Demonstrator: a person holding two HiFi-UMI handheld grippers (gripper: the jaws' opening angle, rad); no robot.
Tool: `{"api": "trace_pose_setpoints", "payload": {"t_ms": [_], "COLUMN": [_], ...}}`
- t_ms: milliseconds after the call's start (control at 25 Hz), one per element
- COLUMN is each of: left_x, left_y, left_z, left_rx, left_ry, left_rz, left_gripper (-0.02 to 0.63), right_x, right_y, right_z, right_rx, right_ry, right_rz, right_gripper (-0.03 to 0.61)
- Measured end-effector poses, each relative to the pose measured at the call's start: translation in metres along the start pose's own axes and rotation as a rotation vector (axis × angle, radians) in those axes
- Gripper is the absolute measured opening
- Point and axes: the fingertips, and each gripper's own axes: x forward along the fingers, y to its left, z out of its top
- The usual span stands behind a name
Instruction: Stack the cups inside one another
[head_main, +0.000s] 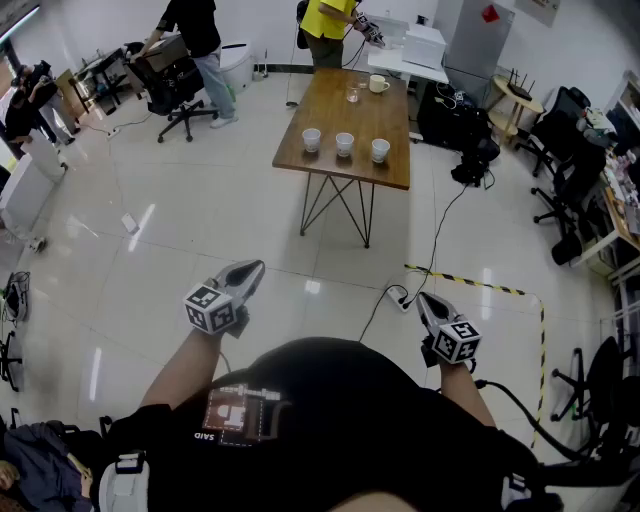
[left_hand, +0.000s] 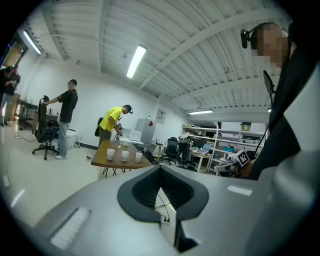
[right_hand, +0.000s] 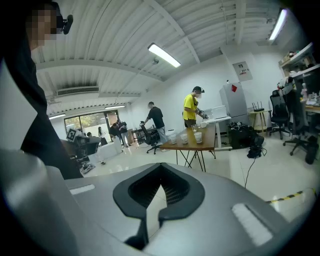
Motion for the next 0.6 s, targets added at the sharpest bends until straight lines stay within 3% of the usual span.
{"api": "trace_pose_setpoints", "payload": {"t_ms": [320, 600], "left_x": [0.027, 0.037], "left_y": [-0.056, -0.063], "left_z": [-0.018, -0.03], "left_rx": [-0.018, -0.042], "left_ry": [0.007, 0.019], "left_rz": [0.016, 0.031], "left_gripper": [0.0, 0.0], "right_x": [-0.034, -0.021], "right_y": [-0.047, -0.063], "right_z": [-0.01, -0.006], "right_rx": [-0.016, -0.033], "right_ry": [0.038, 0.066], "right_rz": [0.024, 0.054], "right_gripper": [0.014, 0.014]}}
